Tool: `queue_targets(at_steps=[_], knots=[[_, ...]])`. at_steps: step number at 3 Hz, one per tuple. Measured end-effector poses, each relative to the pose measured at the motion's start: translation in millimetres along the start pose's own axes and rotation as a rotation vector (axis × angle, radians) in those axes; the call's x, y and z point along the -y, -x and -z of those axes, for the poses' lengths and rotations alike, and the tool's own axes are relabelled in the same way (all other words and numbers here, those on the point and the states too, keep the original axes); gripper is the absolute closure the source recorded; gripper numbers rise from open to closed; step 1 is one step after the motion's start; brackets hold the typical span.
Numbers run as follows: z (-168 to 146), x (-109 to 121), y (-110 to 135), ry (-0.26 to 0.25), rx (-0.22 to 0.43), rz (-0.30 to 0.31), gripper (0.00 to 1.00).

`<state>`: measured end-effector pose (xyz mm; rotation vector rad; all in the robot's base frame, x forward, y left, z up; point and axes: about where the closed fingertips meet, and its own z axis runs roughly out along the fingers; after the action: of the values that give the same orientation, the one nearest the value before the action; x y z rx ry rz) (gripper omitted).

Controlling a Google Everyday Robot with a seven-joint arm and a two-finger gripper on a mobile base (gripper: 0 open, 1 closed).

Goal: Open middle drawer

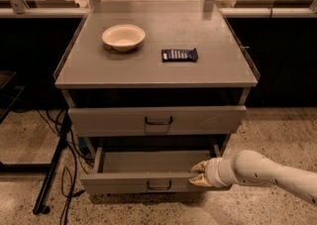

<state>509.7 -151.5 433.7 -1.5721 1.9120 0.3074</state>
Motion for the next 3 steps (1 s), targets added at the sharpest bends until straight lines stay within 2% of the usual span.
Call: queue_targets(at_steps=[2, 3], knots=[[0.0, 0.0, 0.0, 0.0, 0.0, 0.0, 0.28], [-0.1, -0.1, 0.0, 0.0, 0.0, 0.0, 0.39]])
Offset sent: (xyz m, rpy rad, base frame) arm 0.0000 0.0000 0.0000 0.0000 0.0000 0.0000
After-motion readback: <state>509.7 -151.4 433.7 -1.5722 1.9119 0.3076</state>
